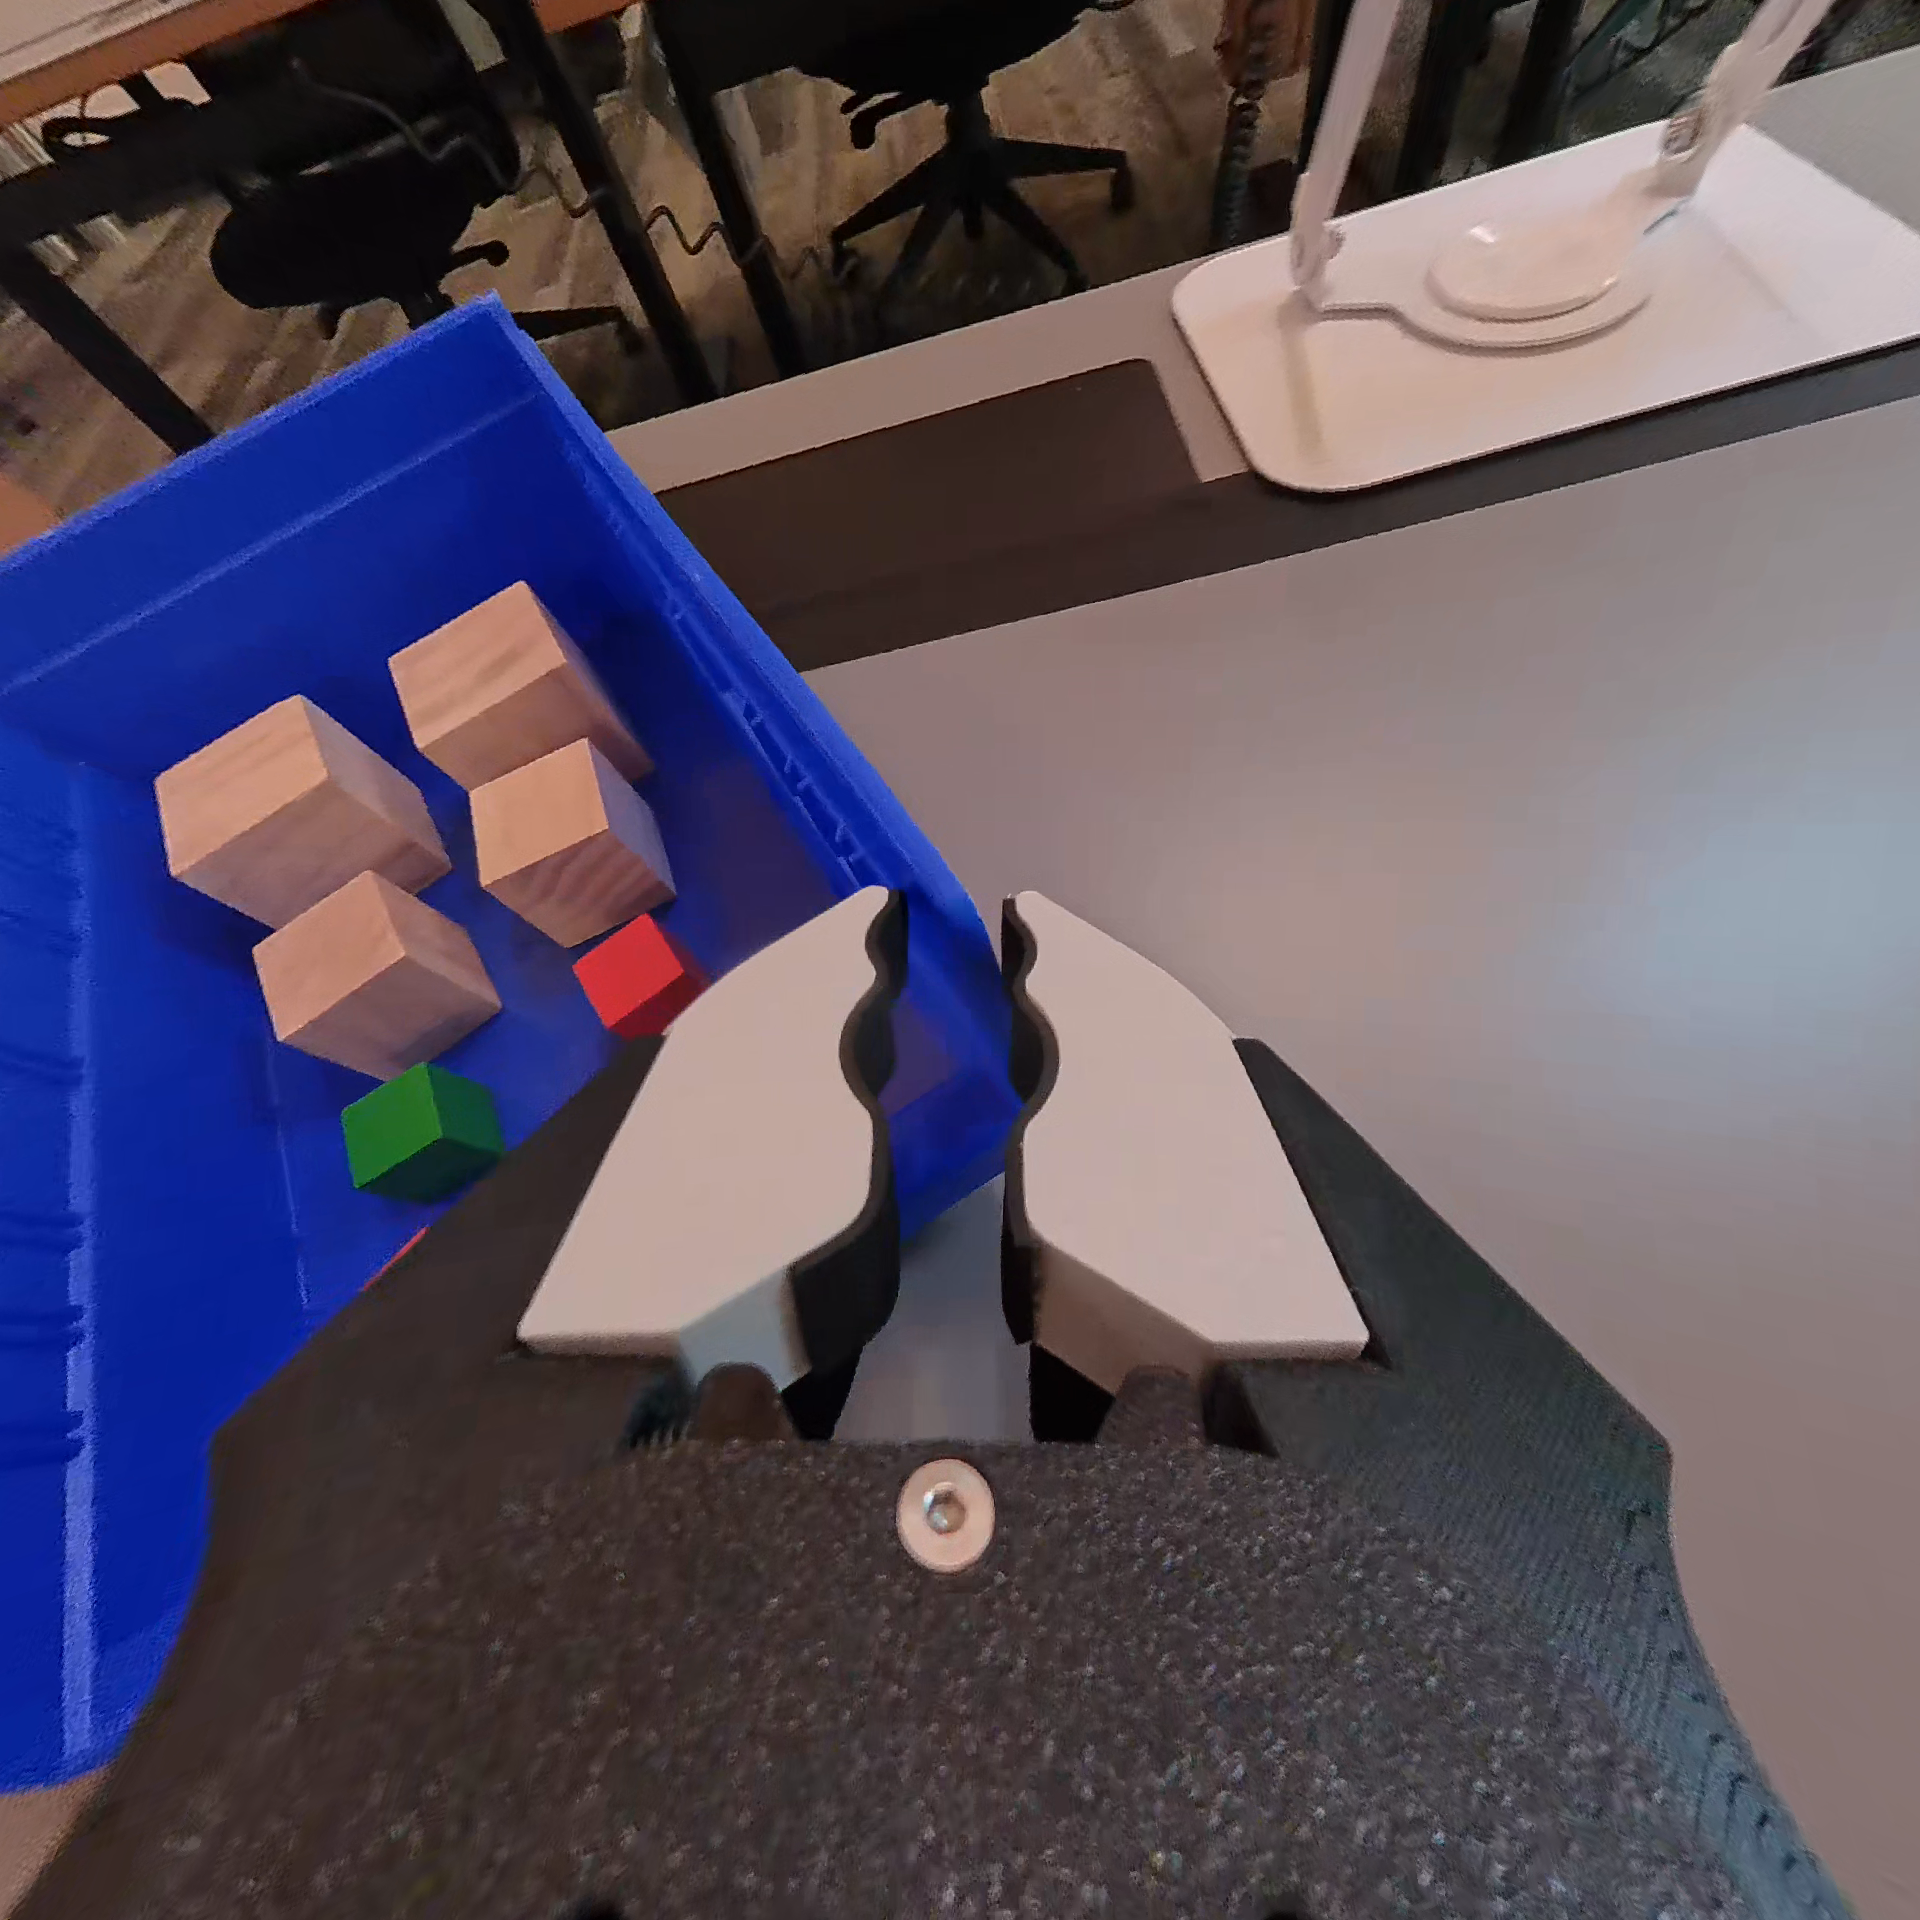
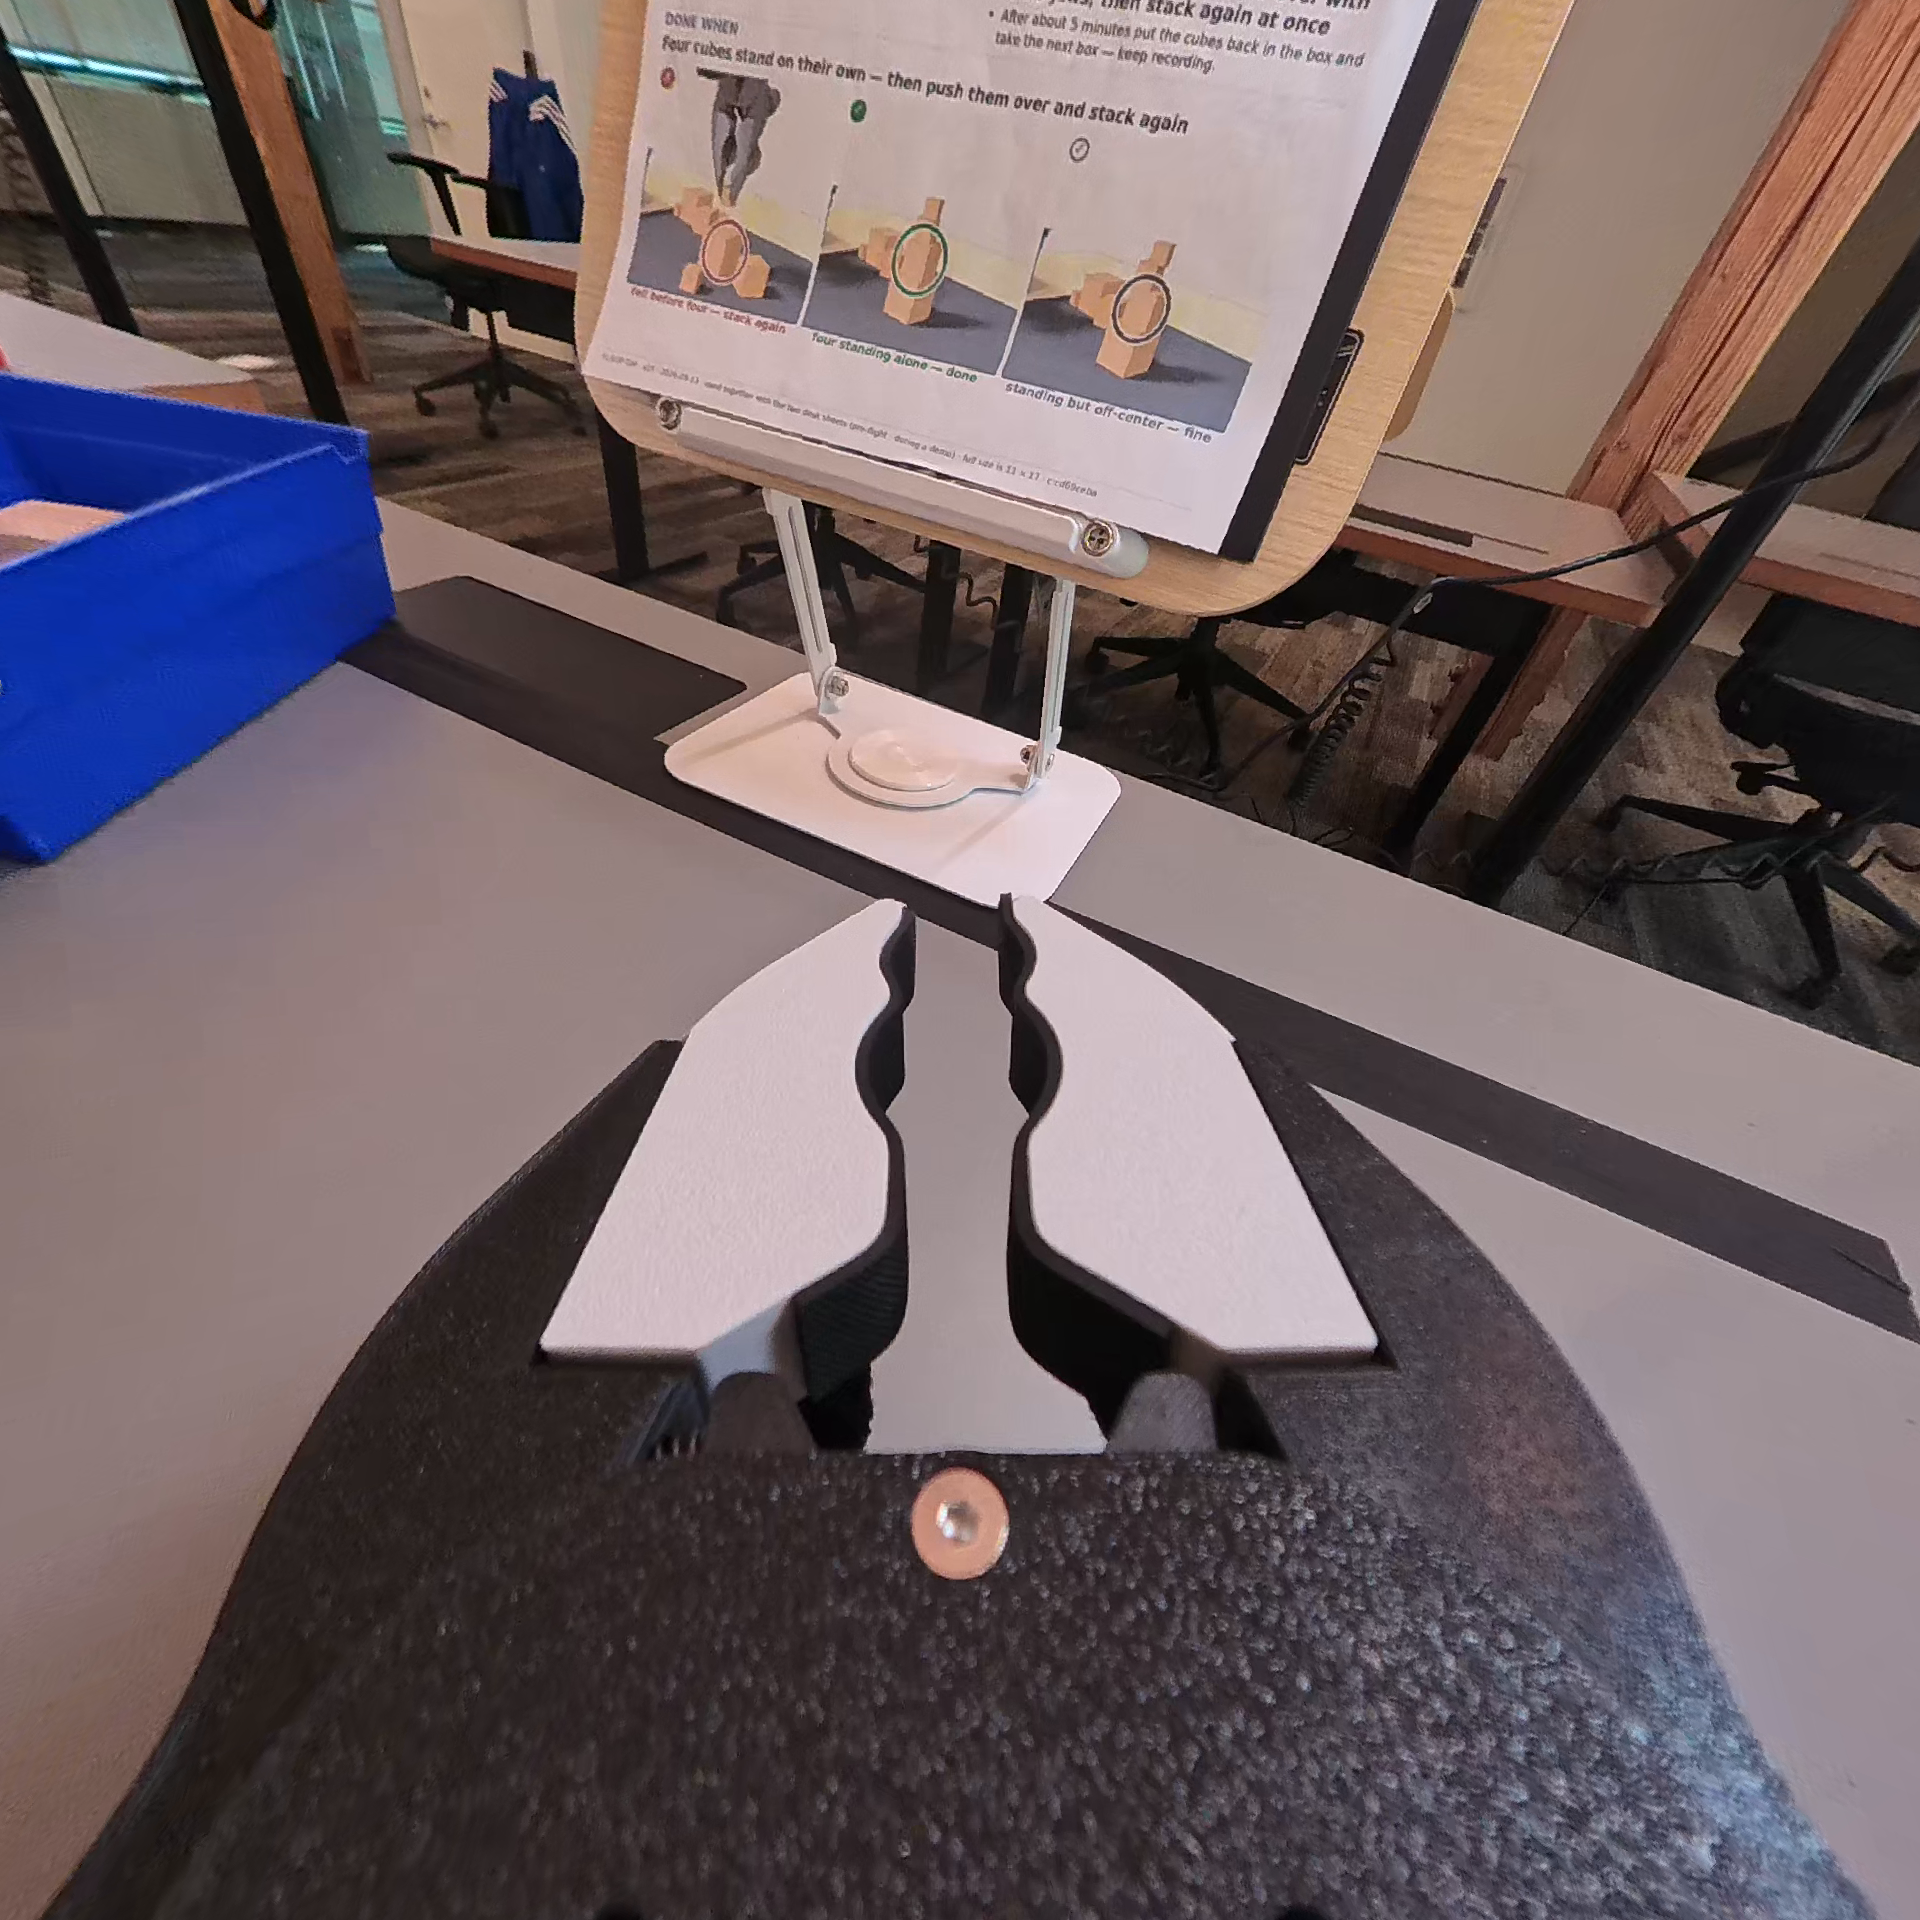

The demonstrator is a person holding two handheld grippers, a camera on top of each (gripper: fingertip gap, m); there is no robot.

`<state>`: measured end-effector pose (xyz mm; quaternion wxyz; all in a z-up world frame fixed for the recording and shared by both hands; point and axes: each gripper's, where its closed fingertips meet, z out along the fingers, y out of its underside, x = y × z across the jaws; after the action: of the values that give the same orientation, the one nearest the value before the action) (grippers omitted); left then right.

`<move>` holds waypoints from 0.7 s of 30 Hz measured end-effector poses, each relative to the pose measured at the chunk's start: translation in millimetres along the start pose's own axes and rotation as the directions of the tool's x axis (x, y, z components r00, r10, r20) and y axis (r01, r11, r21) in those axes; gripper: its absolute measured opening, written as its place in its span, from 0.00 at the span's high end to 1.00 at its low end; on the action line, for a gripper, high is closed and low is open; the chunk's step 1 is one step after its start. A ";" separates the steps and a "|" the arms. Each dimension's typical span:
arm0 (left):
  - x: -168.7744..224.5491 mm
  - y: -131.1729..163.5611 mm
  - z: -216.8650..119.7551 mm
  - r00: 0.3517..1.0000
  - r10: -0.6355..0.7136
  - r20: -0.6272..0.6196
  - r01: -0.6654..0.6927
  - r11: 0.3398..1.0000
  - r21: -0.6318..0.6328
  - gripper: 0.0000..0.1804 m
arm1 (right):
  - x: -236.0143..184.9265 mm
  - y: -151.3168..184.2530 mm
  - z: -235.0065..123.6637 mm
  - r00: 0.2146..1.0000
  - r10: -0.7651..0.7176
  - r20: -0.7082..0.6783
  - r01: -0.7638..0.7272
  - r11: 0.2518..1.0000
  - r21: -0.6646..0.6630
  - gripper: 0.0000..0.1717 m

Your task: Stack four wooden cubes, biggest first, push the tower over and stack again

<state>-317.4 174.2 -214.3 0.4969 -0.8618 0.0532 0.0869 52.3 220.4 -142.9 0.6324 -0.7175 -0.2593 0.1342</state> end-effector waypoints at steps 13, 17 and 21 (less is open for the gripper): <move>98.9 -14.4 -34.6 0.961 0.169 -0.221 -0.143 0.982 0.127 0.86 | 4.5 -3.9 -4.2 1.000 0.007 -0.006 -0.007 1.000 0.012 0.91; 84.2 -22.4 -58.9 0.938 0.129 -0.321 -0.078 0.983 0.167 0.84 | 10.4 -6.2 -6.4 1.000 0.023 -0.012 -0.023 0.999 0.022 0.91; 83.5 -16.1 -66.7 0.901 0.104 -0.422 -0.053 0.990 0.130 0.78 | 9.8 -5.3 -4.7 0.999 0.035 -0.005 -0.034 0.999 0.020 0.91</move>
<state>-226.3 124.1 -184.8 0.5184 -0.8267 0.2004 -0.0874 61.8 222.1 -135.6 0.6378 -0.7158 -0.2440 0.1459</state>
